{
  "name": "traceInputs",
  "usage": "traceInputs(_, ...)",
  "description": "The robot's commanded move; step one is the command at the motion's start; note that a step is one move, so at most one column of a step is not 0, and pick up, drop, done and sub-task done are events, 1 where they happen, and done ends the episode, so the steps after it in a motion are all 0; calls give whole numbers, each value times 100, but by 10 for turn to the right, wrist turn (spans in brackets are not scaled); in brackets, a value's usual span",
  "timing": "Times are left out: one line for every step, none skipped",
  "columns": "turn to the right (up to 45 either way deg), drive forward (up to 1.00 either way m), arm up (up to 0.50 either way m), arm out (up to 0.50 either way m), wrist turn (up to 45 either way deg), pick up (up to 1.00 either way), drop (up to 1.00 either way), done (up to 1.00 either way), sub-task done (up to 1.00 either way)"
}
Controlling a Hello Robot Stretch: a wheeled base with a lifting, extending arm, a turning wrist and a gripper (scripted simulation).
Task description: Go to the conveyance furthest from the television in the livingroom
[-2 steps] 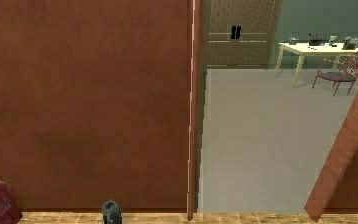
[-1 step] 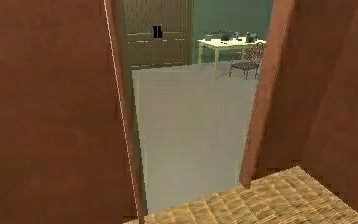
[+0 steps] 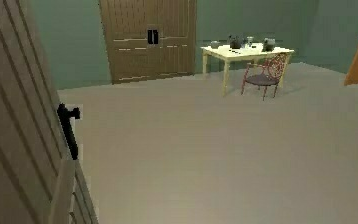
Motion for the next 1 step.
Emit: traceInputs(30,0,0,0,0,0,0,0,0)
